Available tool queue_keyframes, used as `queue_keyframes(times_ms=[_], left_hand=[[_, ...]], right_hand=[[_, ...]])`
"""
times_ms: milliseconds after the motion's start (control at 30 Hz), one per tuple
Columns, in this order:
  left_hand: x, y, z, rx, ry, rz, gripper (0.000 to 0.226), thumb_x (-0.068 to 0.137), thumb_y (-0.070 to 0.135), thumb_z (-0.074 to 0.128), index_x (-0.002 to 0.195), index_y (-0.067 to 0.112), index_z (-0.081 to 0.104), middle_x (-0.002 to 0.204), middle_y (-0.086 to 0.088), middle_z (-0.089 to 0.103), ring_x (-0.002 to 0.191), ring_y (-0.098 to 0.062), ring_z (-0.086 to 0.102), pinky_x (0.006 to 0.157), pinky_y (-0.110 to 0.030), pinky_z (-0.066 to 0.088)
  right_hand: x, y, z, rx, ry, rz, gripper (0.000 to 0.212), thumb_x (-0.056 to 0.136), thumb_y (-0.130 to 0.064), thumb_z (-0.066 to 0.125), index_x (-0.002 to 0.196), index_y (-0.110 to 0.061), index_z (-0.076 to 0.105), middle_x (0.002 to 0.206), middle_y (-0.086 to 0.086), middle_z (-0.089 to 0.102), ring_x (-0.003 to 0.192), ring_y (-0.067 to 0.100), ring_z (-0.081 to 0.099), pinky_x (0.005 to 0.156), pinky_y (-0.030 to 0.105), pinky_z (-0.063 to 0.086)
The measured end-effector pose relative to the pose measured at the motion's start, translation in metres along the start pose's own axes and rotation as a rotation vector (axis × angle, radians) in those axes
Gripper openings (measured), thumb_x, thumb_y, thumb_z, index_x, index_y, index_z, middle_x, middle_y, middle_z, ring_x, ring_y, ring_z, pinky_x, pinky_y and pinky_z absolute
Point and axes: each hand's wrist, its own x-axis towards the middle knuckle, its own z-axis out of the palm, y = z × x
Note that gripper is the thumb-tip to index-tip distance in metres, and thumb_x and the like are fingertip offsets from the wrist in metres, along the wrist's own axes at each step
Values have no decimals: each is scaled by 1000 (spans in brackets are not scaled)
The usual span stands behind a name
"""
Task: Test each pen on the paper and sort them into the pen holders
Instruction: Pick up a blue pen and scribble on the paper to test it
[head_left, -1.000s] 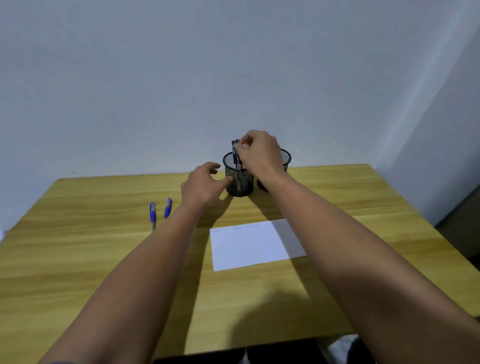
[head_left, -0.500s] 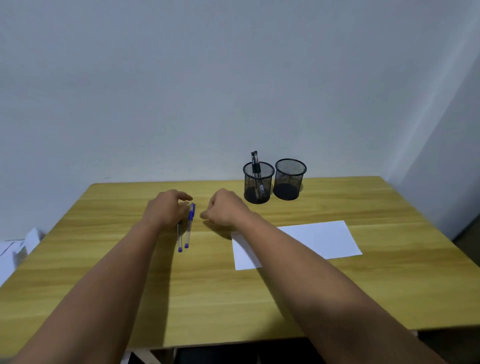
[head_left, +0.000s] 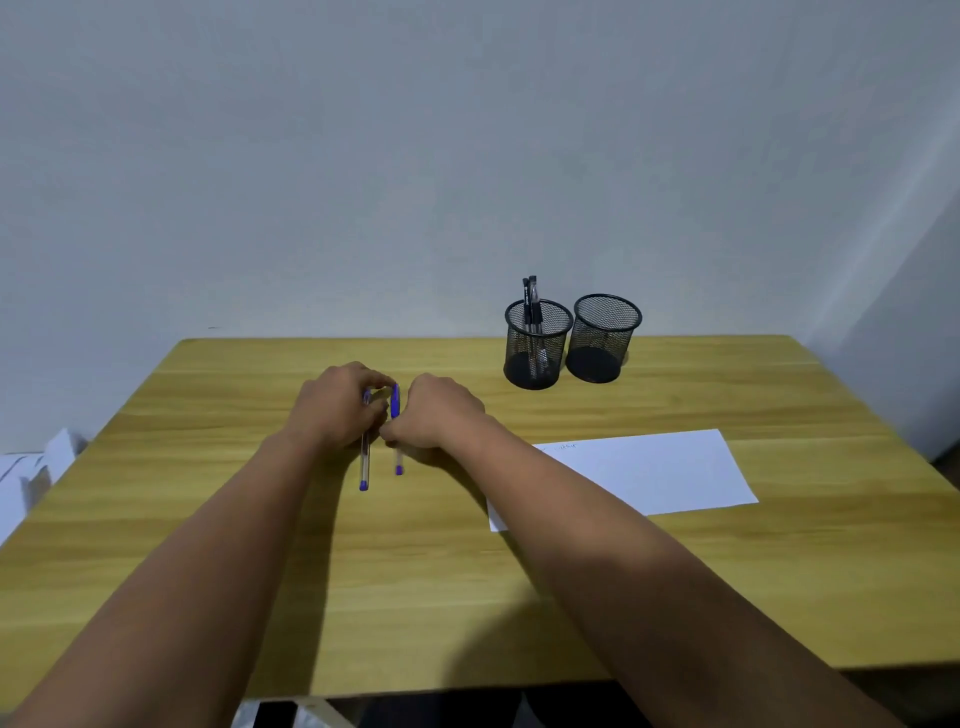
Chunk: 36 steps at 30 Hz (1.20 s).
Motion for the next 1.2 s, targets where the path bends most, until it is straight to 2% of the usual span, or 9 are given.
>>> queue_keyframes(times_ms=[100,233,300,367,500,633,867,1100,1200], left_hand=[[-1,3,-1,59,3,63,41,93,33,64,134,34,63,129,3,63,115,-24,59,86,-44,52],[-4,8,-7,121,9,134,27,93,40,64,118,34,72,125,8,65,113,-22,59,85,-42,47],[-7,16,-13,100,38,145,20,95,40,62,111,33,73,115,10,70,106,-21,61,84,-41,46],[-11,29,-21,33,100,171,16,96,38,62,107,32,72,106,13,73,102,-20,63,86,-43,48],[-16,78,-35,-139,175,263,16,99,29,61,108,22,72,101,9,74,98,-19,64,85,-41,49],[-24,130,-39,-284,196,332,18,102,33,55,105,20,68,94,5,71,90,-18,61,79,-39,48],[-41,188,-33,-211,45,338,39,106,42,30,82,17,47,68,-4,52,67,-32,50,61,-43,41],[-55,206,-28,-312,-116,272,40,109,33,34,73,25,49,72,2,57,75,-27,52,67,-38,38],[-65,172,-20,-272,-172,215,46,109,39,34,82,10,58,82,-10,65,81,-33,58,75,-42,44]], right_hand=[[-3,3,-5,-61,52,2,26,89,-34,73,97,-16,55,100,4,64,95,30,62,75,35,48],[-4,21,-23,89,120,49,38,85,-45,79,93,-11,65,98,8,74,88,30,68,66,34,50],[-4,37,-40,333,134,35,25,85,-30,81,84,-6,75,86,12,79,70,28,69,62,35,56],[-10,52,-62,658,128,28,13,89,-14,81,90,-1,79,80,12,77,52,18,61,51,27,48],[-34,74,-94,1100,133,36,10,96,-21,79,100,-13,75,79,-1,72,53,7,58,50,20,43],[-54,80,-100,1138,235,18,24,108,-31,62,96,-13,73,68,-2,64,48,8,50,46,20,40],[-76,96,-103,1232,477,171,36,110,-28,52,78,-13,60,40,-5,42,30,11,30,41,20,24],[-80,107,-98,1246,535,327,32,104,-14,51,73,-13,57,58,4,46,31,14,36,36,13,24],[-82,145,-117,1286,685,458,28,102,-14,50,76,-13,57,63,4,48,46,20,38,36,17,26]])
